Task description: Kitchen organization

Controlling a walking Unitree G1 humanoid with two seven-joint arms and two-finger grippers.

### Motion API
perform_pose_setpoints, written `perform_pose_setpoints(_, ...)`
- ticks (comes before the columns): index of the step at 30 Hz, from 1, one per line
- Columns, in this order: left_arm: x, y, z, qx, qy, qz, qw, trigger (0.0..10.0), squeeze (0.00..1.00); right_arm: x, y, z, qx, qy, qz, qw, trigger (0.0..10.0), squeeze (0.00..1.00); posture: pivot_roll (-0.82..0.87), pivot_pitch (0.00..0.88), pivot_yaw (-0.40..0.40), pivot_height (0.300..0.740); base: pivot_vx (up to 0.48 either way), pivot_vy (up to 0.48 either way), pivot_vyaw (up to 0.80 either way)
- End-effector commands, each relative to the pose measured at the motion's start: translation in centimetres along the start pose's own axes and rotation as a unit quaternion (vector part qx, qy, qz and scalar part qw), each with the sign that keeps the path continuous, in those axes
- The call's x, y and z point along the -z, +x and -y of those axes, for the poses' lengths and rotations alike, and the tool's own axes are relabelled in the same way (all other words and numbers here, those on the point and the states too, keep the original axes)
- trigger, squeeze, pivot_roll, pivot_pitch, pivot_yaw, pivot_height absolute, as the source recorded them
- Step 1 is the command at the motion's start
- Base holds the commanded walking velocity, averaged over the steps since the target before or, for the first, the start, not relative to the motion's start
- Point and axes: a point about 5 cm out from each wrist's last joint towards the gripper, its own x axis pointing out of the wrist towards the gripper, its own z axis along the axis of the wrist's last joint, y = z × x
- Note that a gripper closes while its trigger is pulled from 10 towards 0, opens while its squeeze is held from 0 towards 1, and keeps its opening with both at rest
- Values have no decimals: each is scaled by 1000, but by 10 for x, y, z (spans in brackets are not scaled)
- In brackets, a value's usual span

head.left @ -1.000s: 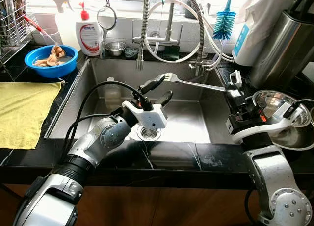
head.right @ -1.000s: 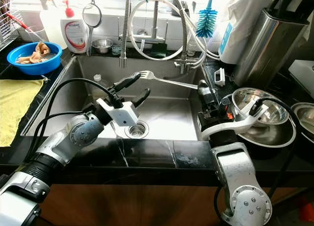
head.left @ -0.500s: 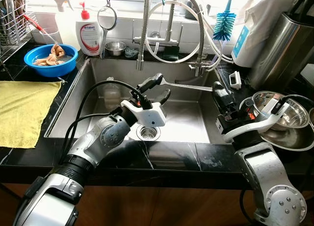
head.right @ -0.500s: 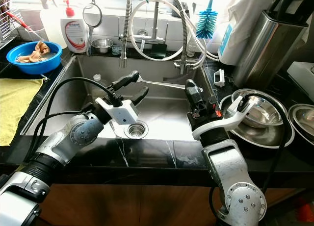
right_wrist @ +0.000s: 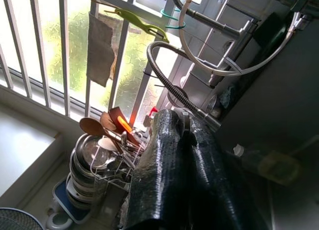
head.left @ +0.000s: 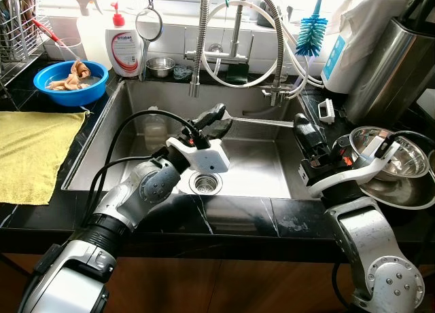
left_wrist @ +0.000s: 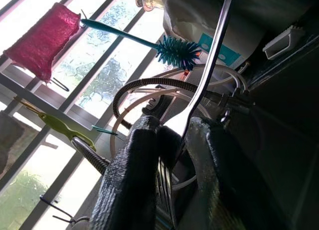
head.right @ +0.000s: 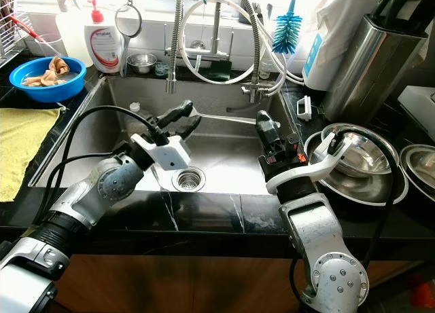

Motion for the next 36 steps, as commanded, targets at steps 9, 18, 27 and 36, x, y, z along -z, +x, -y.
perform_pose_setpoints(9,0,3,0,10,19,-2,1000,0,0,46,-26,17,50,35,-44,997,10000,0,4,0,-111,719,0,0,0)
perform_pose_setpoints(18,1,3,0,11,20,-3,1000,0,0,45,-25,17,48,12,-44,998,10000,0,4,0,-110,719,0,0,0)
perform_pose_setpoints(27,1,3,0,11,20,-3,1000,0,0,45,-25,17,48,12,-44,998,10000,0,4,0,-110,719,0,0,0)
perform_pose_setpoints(36,1,3,0,11,20,-3,1000,0,0,45,-25,17,48,12,-44,998,10000,0,4,0,-110,719,0,0,0)
